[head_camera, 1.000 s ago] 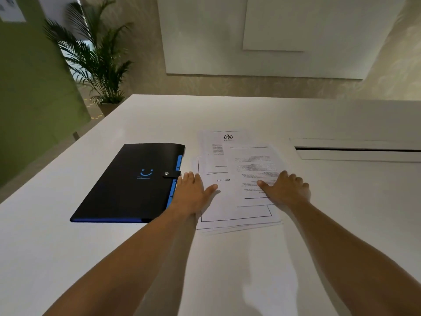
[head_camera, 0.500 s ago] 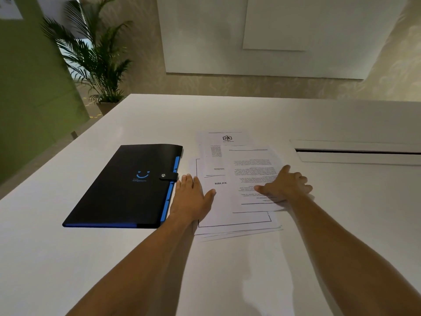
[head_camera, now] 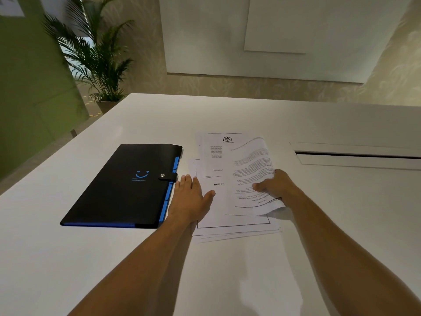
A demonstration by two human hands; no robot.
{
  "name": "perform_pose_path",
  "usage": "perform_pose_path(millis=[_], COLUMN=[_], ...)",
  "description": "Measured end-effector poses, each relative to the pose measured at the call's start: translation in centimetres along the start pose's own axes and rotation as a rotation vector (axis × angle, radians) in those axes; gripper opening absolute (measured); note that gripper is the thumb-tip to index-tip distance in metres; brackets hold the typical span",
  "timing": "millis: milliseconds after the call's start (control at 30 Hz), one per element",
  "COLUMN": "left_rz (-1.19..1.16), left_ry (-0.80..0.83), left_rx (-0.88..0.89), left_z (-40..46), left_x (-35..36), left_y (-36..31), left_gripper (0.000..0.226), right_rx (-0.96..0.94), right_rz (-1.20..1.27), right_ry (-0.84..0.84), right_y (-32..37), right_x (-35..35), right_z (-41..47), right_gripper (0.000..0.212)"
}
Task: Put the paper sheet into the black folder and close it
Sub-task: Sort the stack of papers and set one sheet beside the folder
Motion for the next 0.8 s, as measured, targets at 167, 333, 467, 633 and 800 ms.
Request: perform_pose_path(millis=[167, 333, 467, 633, 800], left_rz=[-0.014, -0.042, -0.114, -0.312, -0.584], left_ry=[-0.022, -0.042, -0.031, -0.136, -0.128], left_rx=[0.003, -0.003, -0.027, -0.123, -0.307], left_z=[0.1, 0.3, 0.3, 0.0, 0.7], left_x=[-0.2, -0.3, -0.5, -2.3, -2.1], left_y=[-0.1, 0.1, 0.2, 0.3, 0.2], left_gripper=[0.082, 0.08, 0.07, 0.041, 0.058], right_rx=[-0.037, -0.092, -0.191, -0.185, -0.196], right_rz=[0.234, -0.258, -0.61, -0.827, -0.906], right_ry=[0.081, -0.032, -0.166, -0.231, -0.24], right_y=[1.5, 1.1, 1.9, 2.3, 2.8], right_x=[0.9, 2.0, 3.0, 3.8, 4.9], right_z=[-1.6, -3.3, -4.5, -5.0, -5.7], right_gripper=[0.06, 0.078, 0.107, 0.118, 0.11])
Point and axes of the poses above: each hand's wrist, its own z-axis towards the middle knuckle, its own x-axis out of the palm, y = z × x, the point moved 10 cm from there along z, towards the middle knuckle, and after that the axes turned 1 degree about -y, right-handed, at the moved point
